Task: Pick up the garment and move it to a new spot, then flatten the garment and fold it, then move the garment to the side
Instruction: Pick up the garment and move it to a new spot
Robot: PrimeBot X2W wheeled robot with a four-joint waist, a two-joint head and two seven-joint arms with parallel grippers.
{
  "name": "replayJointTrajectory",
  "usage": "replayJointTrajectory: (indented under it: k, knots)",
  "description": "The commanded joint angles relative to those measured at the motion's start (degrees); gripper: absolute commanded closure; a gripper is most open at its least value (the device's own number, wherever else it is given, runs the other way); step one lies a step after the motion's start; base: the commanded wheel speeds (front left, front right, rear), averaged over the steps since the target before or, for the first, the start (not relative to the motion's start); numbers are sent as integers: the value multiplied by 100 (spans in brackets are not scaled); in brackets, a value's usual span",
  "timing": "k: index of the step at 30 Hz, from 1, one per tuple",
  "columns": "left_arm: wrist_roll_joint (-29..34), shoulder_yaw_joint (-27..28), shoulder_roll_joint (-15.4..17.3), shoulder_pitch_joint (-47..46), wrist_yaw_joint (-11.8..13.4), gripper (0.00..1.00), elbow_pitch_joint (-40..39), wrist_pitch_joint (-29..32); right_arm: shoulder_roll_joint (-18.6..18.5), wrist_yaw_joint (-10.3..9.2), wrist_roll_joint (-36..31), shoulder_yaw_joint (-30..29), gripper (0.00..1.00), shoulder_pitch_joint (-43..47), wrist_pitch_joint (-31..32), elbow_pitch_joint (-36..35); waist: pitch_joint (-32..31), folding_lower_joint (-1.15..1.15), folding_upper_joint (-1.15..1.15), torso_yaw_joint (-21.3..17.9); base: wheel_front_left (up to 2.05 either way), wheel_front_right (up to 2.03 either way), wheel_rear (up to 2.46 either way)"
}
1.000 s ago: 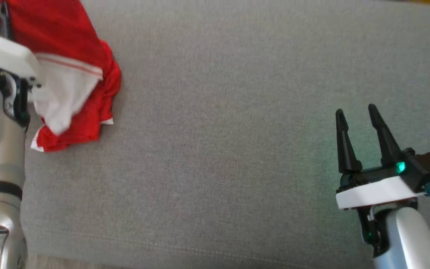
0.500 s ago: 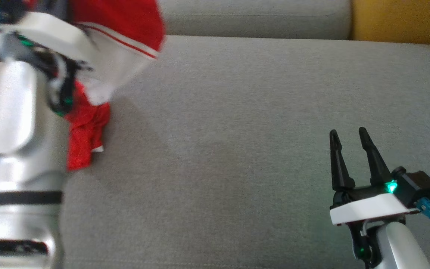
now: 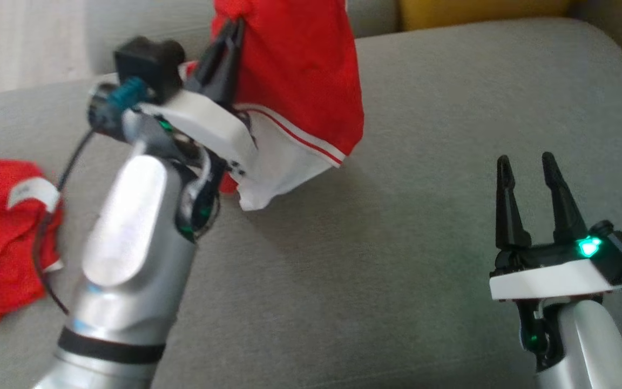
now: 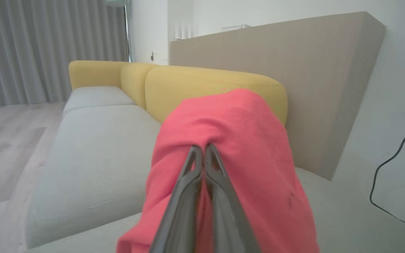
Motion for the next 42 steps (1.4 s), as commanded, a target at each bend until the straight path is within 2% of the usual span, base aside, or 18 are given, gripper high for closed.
replayJointTrajectory:
  k: [1,6,10,11,12,17,21,24,31,35,40,41,42]
  knots:
    - [-91,77,68,-134,91,100,-189,-93,-9,-5,-35,118,0,-229,-22,-231,160,0,0,-395,0,0,0]
    - [-397,-540,38,-97,445,100,134,-434,-8,-5,-1,63,0,-324,-5,-342,366,0,0,-780,0,0,0]
    - [-862,-1060,35,-130,848,100,626,-766,-8,-5,42,61,0,-379,-16,-352,499,0,0,-944,0,0,0]
    - [-1009,-1165,35,-112,927,72,785,-862,-8,-5,56,70,0,-390,-22,-346,533,0,0,-969,0,0,0]
    - [-1102,-1283,35,-104,994,0,966,-952,-8,-5,73,80,0,-401,-29,-332,560,0,0,-986,0,0,0]
    - [-1328,-1624,34,-188,1169,0,1672,-1399,-8,-5,88,106,0,-427,-67,-225,606,0,0,-884,0,0,0]
    - [-1352,-1458,61,-348,1218,0,1879,-1593,-8,-5,36,22,0,-379,-81,-127,527,0,0,-588,0,0,0]
    - [-1283,-1216,257,-372,1203,0,1808,-1636,-8,-5,-28,-25,0,-314,-71,-46,419,0,0,-318,0,0,0]
    - [-968,-465,950,382,1107,0,811,-1644,-8,-5,-98,-47,0,-80,-7,134,122,0,0,291,0,0,0]
    - [-824,-61,1166,1247,985,0,142,-1644,-8,-5,-79,77,0,77,10,219,-13,0,0,530,0,0,0]
    - [-617,315,1126,2079,890,0,-449,-1645,-8,-5,-72,205,0,197,20,314,-109,0,0,696,0,0,0]
    - [-564,412,1063,2262,873,0,-593,-1645,-8,-5,-74,220,0,221,19,336,-128,0,0,727,0,0,0]
    - [-504,655,860,2622,831,0,-874,-1645,-8,-5,-82,236,0,260,11,376,-167,0,0,768,0,0,0]
